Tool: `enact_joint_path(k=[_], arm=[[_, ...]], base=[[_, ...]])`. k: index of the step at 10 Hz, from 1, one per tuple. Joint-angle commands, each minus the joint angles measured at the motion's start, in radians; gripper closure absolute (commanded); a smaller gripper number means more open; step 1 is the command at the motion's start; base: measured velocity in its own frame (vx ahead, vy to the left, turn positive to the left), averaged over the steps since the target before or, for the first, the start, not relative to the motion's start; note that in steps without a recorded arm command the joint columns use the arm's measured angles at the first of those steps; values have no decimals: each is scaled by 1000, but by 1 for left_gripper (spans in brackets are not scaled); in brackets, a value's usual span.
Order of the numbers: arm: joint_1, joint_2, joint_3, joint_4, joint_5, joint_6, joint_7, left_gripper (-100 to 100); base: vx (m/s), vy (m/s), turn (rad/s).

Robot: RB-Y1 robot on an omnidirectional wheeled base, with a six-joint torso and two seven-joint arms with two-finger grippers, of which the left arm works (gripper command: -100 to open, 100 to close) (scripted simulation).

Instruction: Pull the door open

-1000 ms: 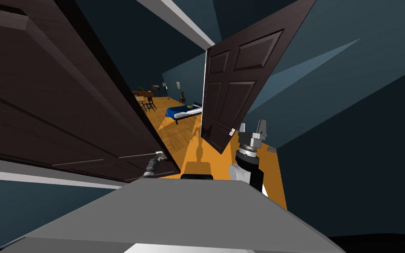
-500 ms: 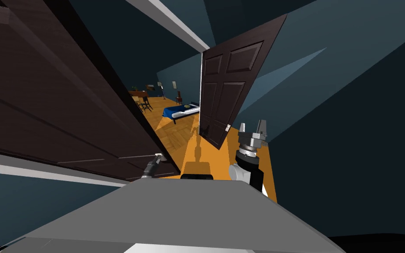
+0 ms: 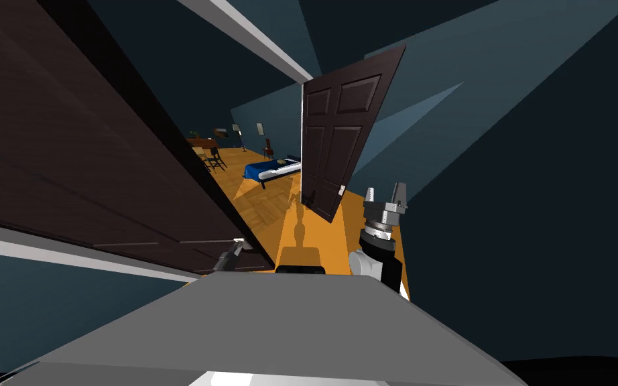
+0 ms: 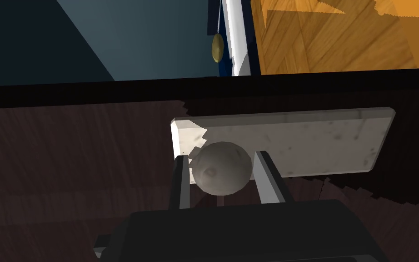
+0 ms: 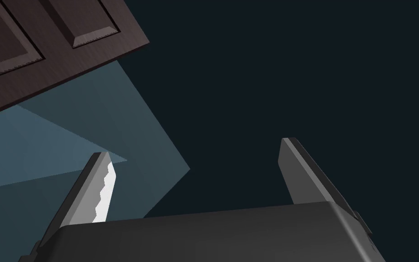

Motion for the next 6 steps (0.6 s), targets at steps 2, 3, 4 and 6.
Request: enact_joint_path(k=[2, 3, 4, 6], arm=[[8, 8, -7, 13, -7, -24, 9, 100], [9, 10, -8, 16, -8, -30, 11, 100], [12, 16, -10, 23, -10, -43, 16, 100], [18, 27, -14, 37, -16, -71, 26, 100]], base=[[-131, 18, -84], [-190, 60, -128], [-169, 55, -137], [-206, 37, -139]])
